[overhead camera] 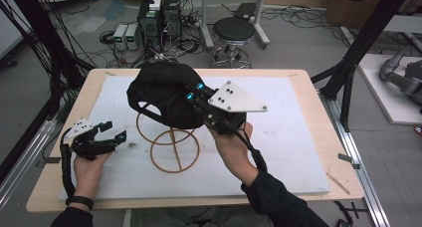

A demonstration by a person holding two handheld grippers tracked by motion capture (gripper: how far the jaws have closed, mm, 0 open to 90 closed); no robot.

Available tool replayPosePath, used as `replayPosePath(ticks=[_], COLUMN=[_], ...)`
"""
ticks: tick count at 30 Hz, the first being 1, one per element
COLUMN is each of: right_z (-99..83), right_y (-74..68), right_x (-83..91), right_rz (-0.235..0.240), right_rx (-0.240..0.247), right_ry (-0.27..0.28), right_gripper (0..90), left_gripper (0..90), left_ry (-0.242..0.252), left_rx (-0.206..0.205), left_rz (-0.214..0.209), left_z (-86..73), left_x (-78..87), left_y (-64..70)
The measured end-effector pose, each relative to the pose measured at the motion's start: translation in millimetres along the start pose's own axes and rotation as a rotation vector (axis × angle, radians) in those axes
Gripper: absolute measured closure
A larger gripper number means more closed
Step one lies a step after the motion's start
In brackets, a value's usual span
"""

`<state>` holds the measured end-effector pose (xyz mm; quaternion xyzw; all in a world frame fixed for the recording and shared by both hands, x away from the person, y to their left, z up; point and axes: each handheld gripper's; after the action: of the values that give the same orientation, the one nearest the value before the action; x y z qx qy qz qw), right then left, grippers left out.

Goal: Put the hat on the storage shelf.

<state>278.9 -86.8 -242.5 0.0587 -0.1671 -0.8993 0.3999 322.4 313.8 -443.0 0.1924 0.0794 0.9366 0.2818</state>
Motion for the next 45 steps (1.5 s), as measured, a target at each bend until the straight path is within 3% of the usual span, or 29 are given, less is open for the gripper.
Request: replayPosePath(ticks=[13, 17, 24, 27, 33, 36, 44, 45], right_z=[-17.5, -23.2, -24.1, -24.3, -28.3, -36.4, -65.7, -77.7], right_y=[-8.7, -8.5, -4.8, -3.6, 7.1, 19.9, 44.1, 52.2], right_x=[-5.5, -7.6, -2.2, 0.6, 12.2, 21.4, 42.6, 50.4], right_rz=[0.043, 0.066, 0.065, 0.064, 0.024, -0.003, -0.051, -0.066], right_rx=[-0.014, -0.041, -0.039, -0.038, -0.042, -0.07, -0.095, -0.105], right_ry=[-0.058, -0.076, -0.066, -0.062, -0.054, -0.065, -0.122, -0.141], right_gripper=[85.7, 80.8, 65.2, 64.6, 53.5, 46.5, 36.3, 33.7], left_gripper=[22.8, 22.8, 22.8, 22.8, 22.8, 22.7, 22.6, 22.6], left_ry=[-0.005, -0.006, -0.006, -0.005, 0.001, 0.005, 0.017, 0.018], left_rx=[-0.002, 0.0, 0.002, 0.0, 0.004, -0.002, -0.005, -0.004], left_rz=[0.001, 0.0, -0.001, 0.0, -0.001, -0.005, -0.007, -0.005], left_z=[-0.4, -0.6, -1.0, -0.9, -0.6, -0.1, 2.0, 2.2], left_x=[-0.7, -0.9, -0.8, 0.0, 0.6, 0.7, 3.2, 3.4], left_y=[0.1, 0.1, 0.1, -0.1, -0.1, -0.3, -0.4, -0.2])
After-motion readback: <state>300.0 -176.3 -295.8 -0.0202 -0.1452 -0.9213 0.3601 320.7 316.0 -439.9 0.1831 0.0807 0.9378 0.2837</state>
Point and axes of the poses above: each handheld gripper's, and its own axes: x roughly backward along the jaws, z roughly out of its top, y roughly to its right, and after that the axes turned 8 degrees about x, right-handed
